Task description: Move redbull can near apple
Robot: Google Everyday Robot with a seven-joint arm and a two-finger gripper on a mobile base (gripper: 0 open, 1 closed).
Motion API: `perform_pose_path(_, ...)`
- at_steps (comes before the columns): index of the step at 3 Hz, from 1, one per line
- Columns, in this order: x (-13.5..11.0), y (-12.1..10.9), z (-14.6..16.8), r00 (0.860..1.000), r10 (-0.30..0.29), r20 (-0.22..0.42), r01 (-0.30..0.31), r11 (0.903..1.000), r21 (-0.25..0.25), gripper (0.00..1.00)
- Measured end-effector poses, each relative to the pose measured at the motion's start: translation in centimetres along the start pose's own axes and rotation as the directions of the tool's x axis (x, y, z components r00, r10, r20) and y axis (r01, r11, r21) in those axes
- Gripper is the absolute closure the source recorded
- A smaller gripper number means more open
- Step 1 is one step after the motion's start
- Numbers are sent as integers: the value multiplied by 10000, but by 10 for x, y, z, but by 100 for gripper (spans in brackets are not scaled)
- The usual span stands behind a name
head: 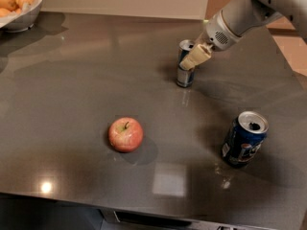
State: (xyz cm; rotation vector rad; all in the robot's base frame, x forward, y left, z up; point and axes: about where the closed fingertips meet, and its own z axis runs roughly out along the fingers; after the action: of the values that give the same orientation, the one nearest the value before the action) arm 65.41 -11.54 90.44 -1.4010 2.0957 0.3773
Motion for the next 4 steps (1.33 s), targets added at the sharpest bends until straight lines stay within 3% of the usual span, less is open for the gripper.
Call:
perform_pose_path(1, -7, 19, -8, 9993, -267, 272, 276, 9990, -352, 88)
perform_pose_path(2, -12, 54, -17, 9961, -777, 421, 818, 9910, -1059, 100)
perform_pose_path(3, -9, 94, -23, 9912, -1277, 344, 1320, 9720, -1944, 100)
perform_pose_path(4, -2, 130, -27, 9862, -1619, 354, 1653, 9466, -2768, 100)
